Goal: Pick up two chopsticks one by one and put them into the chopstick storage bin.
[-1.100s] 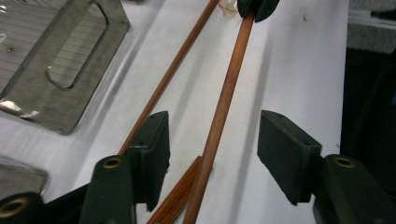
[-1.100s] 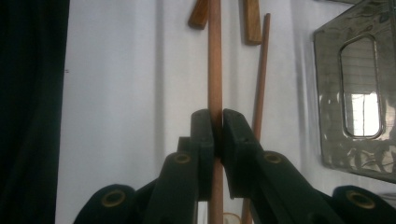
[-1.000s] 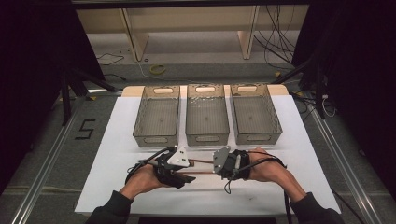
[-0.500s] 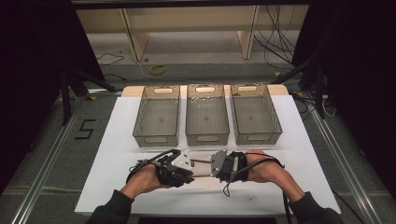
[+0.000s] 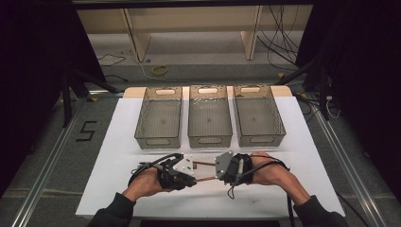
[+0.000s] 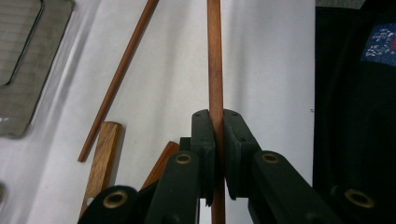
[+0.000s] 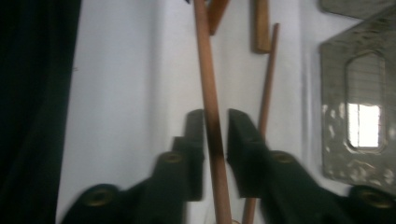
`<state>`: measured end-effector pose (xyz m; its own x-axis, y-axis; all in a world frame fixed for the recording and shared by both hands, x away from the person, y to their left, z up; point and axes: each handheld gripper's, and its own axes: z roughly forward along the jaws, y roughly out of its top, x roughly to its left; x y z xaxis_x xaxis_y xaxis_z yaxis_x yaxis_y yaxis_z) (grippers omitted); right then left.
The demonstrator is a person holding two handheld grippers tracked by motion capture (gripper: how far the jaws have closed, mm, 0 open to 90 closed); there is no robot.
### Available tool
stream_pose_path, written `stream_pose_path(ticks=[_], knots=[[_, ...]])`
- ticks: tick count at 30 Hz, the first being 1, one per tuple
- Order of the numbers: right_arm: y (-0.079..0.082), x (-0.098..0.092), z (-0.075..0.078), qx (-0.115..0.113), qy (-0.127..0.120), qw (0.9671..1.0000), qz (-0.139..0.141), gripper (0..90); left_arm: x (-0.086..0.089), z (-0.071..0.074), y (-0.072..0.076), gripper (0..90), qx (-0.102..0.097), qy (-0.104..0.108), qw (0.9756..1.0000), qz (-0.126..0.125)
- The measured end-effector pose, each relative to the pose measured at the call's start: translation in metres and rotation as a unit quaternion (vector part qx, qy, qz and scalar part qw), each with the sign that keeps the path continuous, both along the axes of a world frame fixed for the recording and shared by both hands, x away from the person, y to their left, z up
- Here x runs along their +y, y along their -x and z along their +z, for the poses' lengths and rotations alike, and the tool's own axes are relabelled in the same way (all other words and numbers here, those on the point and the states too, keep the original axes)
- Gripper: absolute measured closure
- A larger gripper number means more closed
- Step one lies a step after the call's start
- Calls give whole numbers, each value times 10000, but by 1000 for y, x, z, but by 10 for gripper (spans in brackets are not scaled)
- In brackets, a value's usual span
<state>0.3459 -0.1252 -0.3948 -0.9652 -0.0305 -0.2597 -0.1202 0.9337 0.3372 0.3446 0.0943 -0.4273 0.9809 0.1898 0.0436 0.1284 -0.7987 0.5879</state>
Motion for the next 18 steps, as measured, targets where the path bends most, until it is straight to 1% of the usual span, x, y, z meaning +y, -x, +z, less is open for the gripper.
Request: stream_pose_path(ticks=[1,2,3,4,5,6,7,8,9,10,11,12,13,14,15,16,17,18], knots=[[-1,-2,2,36,-83,9999,-90,693,1,0,-1,838,6,42,10000,54],[-2,-5,3,65,-232,9996,-124,664,3,-1,-2,838,21,63,10000,66],[-2,-8,6,37,-386,9990,-205,623,4,-1,-3,838,32,82,9999,80],[-2,-10,7,43,-563,9978,-355,579,5,-1,-4,838,18,87,9999,92],[-3,-14,10,7,-796,9948,-635,516,6,-1,-4,838,33,129,9998,128],[-3,-14,10,7,-796,9948,-635,516,7,-2,-5,838,44,144,9998,161],[-4,-17,11,-38,-911,9927,-791,508,8,-1,-6,838,23,147,9996,222],[-5,-21,11,11,-1128,9889,-970,494,10,-2,-7,838,11,162,9995,280],[-7,-27,9,141,-1427,9822,-1216,471,11,-2,-8,838,26,189,9993,334],[-9,-28,8,196,-1442,9806,-1313,447,12,-2,-9,838,19,192,9991,372],[-9,-28,8,196,-1442,9806,-1313,447,14,-2,-11,838,12,216,9989,425],[-10,-29,8,193,-1396,9796,-1430,433,16,-2,-12,838,28,277,9985,479],[-11,-31,7,124,-1426,9775,-1549,426,18,-3,-14,838,71,340,9980,535],[-13,-34,7,192,-1598,9726,-1679,419,19,-3,-15,838,69,370,9976,575],[-15,-36,6,289,-1725,9686,-1770,413,21,-4,-16,838,83,393,9973,609],[-16,-38,5,323,-1806,9649,-1880,406,23,-4,-17,837,98,428,9969,654],[-18,-40,3,331,-1846,9617,-1997,400,24,-3,-18,838,128,455,9965,695],[-19,-41,3,348,-1851,9601,-2065,394,27,-3,-19,838,147,541,9956,757]])
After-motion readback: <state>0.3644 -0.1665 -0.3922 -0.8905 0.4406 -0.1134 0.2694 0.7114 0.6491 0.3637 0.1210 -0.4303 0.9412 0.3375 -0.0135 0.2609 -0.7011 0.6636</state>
